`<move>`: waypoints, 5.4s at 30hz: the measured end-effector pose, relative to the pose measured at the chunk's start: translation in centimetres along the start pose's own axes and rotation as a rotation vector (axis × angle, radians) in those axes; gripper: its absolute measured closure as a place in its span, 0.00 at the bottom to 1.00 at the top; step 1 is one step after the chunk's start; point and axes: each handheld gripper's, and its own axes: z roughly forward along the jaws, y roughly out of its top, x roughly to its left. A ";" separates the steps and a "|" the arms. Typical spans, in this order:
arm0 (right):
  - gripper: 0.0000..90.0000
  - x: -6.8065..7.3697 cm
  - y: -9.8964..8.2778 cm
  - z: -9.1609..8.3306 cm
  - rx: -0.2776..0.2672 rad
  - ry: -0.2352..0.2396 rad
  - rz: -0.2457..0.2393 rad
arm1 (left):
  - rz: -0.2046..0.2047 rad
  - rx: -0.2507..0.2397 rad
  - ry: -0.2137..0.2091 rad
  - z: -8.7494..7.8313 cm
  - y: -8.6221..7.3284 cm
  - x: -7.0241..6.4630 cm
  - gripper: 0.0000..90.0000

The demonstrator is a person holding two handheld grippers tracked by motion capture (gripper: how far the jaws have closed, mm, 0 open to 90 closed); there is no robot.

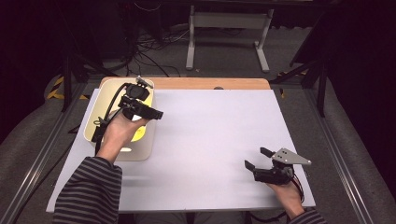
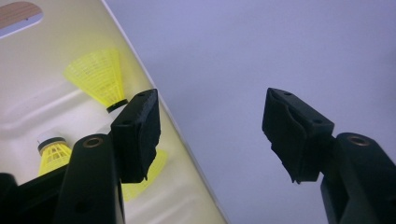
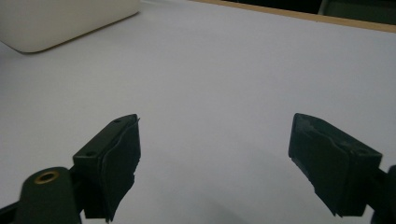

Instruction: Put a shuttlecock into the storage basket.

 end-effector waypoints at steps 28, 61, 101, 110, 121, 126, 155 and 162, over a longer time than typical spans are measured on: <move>0.19 0.0 0.0 -0.1 -0.003 -0.001 0.002 | 0.035 0.011 -0.039 0.7 0.1 -2.9 0.41; 0.19 -0.1 0.0 -0.2 -0.012 0.004 0.008 | 0.078 0.067 -0.051 2.9 -1.8 -5.7 0.35; 0.19 -0.2 0.0 -0.3 -0.020 -0.004 0.007 | 0.066 0.120 -0.087 6.6 -4.9 -7.2 0.31; 0.19 -0.2 0.0 -0.3 -0.021 -0.003 0.005 | 0.062 0.127 -0.092 7.2 -5.6 -7.3 0.31; 0.19 -0.2 0.0 -0.3 -0.018 -0.003 0.005 | 0.078 0.152 -0.093 7.9 -6.5 -7.6 0.31; 0.19 -0.2 0.0 -0.3 -0.019 -0.003 0.006 | 0.076 0.151 -0.096 8.0 -7.2 -7.5 0.32; 0.19 -0.2 0.0 -0.4 -0.010 -0.012 -0.004 | 0.051 0.158 -0.113 8.0 -10.0 -6.4 0.33; 0.19 -0.2 -0.1 -0.4 -0.003 -0.014 -0.003 | 0.044 0.135 -0.114 7.6 -10.8 -6.0 0.33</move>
